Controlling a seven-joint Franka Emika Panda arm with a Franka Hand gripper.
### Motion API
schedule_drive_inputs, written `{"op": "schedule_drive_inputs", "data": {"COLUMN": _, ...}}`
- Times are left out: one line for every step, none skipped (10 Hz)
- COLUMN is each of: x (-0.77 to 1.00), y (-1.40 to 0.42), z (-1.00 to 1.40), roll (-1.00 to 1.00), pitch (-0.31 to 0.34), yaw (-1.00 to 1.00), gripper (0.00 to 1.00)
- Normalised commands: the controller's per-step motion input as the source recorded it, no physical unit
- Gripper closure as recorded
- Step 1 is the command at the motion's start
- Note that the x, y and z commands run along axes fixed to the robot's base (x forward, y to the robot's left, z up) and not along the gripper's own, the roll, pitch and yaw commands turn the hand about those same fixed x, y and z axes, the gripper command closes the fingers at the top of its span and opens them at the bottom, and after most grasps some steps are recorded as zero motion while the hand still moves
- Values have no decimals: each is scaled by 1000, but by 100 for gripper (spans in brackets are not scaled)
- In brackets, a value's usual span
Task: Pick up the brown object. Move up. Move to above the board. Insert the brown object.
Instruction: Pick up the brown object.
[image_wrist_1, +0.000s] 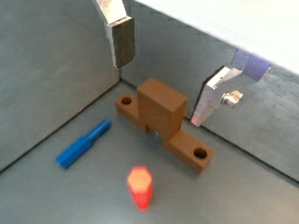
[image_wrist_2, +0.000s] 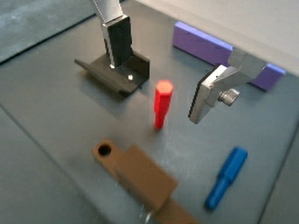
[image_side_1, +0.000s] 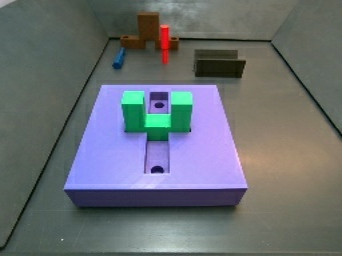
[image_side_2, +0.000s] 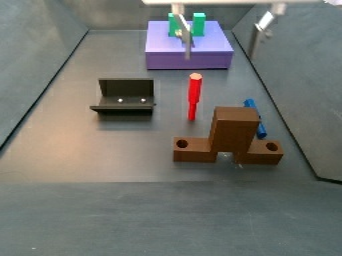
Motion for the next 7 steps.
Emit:
{"op": "schedule_drive_inputs", "data": {"x": -226, "y": 491, "z": -240, "roll": -34, "pitch": -74, "yaw": -314, "gripper": 0}}
{"op": "schedule_drive_inputs", "data": {"x": -217, "y": 486, "z": -280, "roll": -14, "pitch": -77, "yaw": -289, "gripper": 0}}
{"op": "schedule_drive_inputs", "data": {"x": -260, "y": 420, "z": -340, "roll": 0, "pitch": -101, "yaw": -251, "gripper": 0}}
{"op": "schedule_drive_inputs", "data": {"x": -189, "y": 183, "z": -440, "roll": 49, "pitch": -101, "yaw": -94, "gripper": 0}}
{"op": "schedule_drive_inputs", "data": {"x": -66, "y": 103, "z": -451, "roll": 66, "pitch": -71, "yaw": -54, "gripper": 0}}
{"op": "schedule_drive_inputs", "data": {"x": 0, "y": 89, "z": -374, "roll": 3, "pitch": -76, "yaw": 0, "gripper": 0}}
{"op": "schedule_drive_inputs", "data": {"x": -9, "y": 109, "z": -351, "roll": 7, "pitch": -76, "yaw": 0, "gripper": 0}}
